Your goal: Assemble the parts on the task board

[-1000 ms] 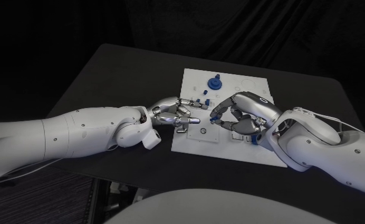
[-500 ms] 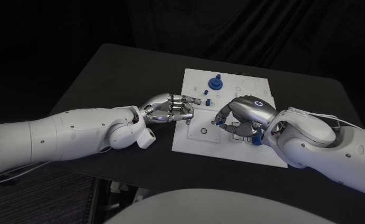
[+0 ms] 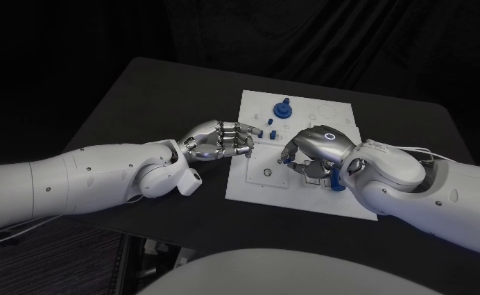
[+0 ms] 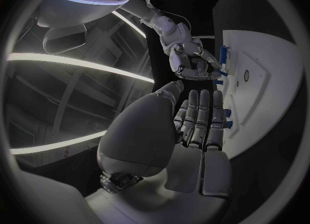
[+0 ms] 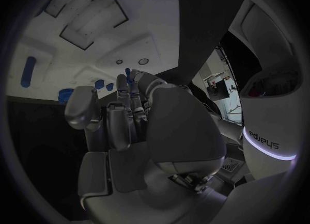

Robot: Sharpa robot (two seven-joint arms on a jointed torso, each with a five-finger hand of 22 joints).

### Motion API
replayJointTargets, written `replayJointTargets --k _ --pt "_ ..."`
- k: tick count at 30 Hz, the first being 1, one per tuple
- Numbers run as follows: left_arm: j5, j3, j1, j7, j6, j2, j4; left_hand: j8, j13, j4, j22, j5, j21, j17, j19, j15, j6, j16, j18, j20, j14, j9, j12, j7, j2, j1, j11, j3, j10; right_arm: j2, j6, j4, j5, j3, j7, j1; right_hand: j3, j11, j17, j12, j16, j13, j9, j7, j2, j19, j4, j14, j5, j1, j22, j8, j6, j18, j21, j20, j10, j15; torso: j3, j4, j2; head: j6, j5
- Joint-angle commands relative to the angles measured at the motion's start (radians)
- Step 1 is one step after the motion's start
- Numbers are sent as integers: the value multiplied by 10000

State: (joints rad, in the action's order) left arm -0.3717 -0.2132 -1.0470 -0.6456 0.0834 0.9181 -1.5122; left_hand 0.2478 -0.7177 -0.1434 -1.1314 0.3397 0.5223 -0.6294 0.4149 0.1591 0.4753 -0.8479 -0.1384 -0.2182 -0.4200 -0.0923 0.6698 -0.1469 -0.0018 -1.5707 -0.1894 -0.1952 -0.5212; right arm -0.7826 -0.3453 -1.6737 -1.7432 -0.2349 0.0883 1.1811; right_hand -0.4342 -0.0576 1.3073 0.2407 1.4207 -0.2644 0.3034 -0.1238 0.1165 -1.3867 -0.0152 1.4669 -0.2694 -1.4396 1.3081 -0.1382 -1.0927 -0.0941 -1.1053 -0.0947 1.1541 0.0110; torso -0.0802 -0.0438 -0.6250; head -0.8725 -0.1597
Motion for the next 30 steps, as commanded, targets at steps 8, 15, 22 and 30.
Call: replayJointTargets --k 8,15,22,30 --pt "11 6 4 -58 99 12 5 22 177 77 52 96 -129 102 90 73 -44 4 66 -108 -62 31 67 13 26 -33 -61 9 99 263 -50 307 -505 1 532 -85 34 10 278 31 17 -18 17 9 -24 14 24 234 -20 -63 1409 -61 -66 16 50 34 109 47 23 44 -17 -1 3" --pt "11 6 4 18 152 -7 26 7 220 71 62 106 -150 125 108 94 -81 -4 70 -126 -78 44 69 13 38 -20 -82 9 107 385 14 468 -511 1 575 -105 35 10 286 30 22 -19 17 9 -25 19 26 237 -20 -64 1405 -57 -63 13 66 35 110 48 30 39 -24 -1 41" --pt "11 6 4 88 205 -58 54 -14 266 66 71 121 -172 150 127 114 -132 -11 74 -143 -91 60 75 -7 56 -11 -100 4 111 546 106 698 -512 1 582 -159 42 6 278 25 17 -21 17 5 -36 20 16 235 -20 -47 1404 -50 -56 13 69 37 110 48 34 46 -27 -1 47" --pt "11 6 4 167 242 -85 74 -24 293 69 76 130 -187 165 135 126 -155 -15 76 -153 -99 68 79 -20 64 -12 -111 -1 111 693 115 849 -512 1 557 -228 46 5 258 23 5 -21 18 4 -42 24 11 229 -20 -40 1401 -48 -55 11 80 38 111 47 13 42 -25 -1 28"
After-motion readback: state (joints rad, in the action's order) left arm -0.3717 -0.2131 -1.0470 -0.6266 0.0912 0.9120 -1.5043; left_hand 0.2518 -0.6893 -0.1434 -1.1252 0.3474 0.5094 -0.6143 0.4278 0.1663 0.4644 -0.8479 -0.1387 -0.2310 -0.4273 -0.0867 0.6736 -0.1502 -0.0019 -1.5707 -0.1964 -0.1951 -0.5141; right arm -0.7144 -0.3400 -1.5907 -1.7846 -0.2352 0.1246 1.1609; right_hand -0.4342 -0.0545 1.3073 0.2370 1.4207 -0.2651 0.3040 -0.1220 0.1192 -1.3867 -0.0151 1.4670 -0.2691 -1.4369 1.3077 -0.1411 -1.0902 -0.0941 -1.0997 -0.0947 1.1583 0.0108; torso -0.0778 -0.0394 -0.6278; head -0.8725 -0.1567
